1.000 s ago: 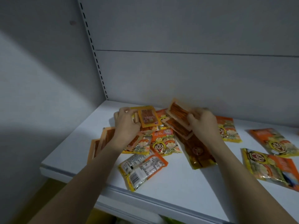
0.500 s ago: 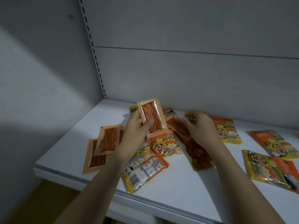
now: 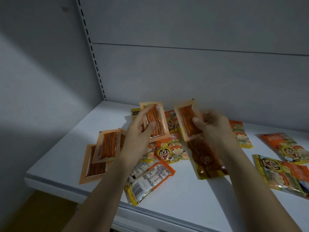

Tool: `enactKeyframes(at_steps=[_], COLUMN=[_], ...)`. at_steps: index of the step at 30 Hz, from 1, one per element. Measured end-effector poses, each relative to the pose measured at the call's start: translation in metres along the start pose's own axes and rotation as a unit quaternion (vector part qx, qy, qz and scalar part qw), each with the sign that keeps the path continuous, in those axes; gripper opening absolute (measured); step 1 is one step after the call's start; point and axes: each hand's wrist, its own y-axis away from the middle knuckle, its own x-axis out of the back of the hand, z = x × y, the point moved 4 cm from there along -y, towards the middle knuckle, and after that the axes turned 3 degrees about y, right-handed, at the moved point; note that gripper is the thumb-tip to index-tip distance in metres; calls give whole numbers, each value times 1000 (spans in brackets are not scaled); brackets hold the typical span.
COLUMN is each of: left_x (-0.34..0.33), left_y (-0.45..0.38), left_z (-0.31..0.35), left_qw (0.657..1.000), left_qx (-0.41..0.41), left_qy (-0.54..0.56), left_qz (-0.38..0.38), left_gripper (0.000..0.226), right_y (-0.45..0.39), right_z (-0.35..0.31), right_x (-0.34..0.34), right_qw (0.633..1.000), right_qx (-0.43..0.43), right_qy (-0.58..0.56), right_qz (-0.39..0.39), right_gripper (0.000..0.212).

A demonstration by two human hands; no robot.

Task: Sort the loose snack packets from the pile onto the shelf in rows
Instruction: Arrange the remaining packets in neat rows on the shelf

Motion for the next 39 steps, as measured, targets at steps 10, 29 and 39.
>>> enactKeyframes(at_steps=[10, 29, 39], left_x=[-1, 77, 73], left_y=[2, -1, -12], left_z=[0, 6, -11], left_qw=[1000, 977, 978], left_qx=[-16, -48, -43], left_qy=[-4, 41, 14], left_qz=[-21, 205, 204], left_gripper=[57, 24, 27], right_y=[20, -13, 7], right_z=[-11, -7, -19], right_x=[-44, -96, -110], right_qw=[989, 970, 935], right_qx=[72, 97, 187], right_qy=[-87, 217, 258], right_qz=[-95, -46, -152], right_gripper=[20, 30, 65])
